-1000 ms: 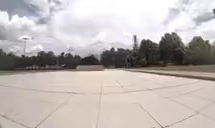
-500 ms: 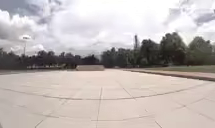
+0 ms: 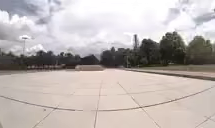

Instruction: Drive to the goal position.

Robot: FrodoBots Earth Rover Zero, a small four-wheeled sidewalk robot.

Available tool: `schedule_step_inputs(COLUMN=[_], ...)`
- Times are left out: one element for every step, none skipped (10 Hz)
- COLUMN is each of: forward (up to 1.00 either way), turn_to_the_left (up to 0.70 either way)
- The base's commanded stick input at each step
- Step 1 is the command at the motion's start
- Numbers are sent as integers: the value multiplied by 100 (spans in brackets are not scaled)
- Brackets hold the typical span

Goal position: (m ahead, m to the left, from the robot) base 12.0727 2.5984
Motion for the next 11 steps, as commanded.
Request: schedule_step_inputs(forward=[100, 100, 100, 100, 100, 100, 100, 100, 100, 100, 100], turn_to_the_left=[2, 2, 2, 2, 2, 2, 2, 2, 2, 2, 2])
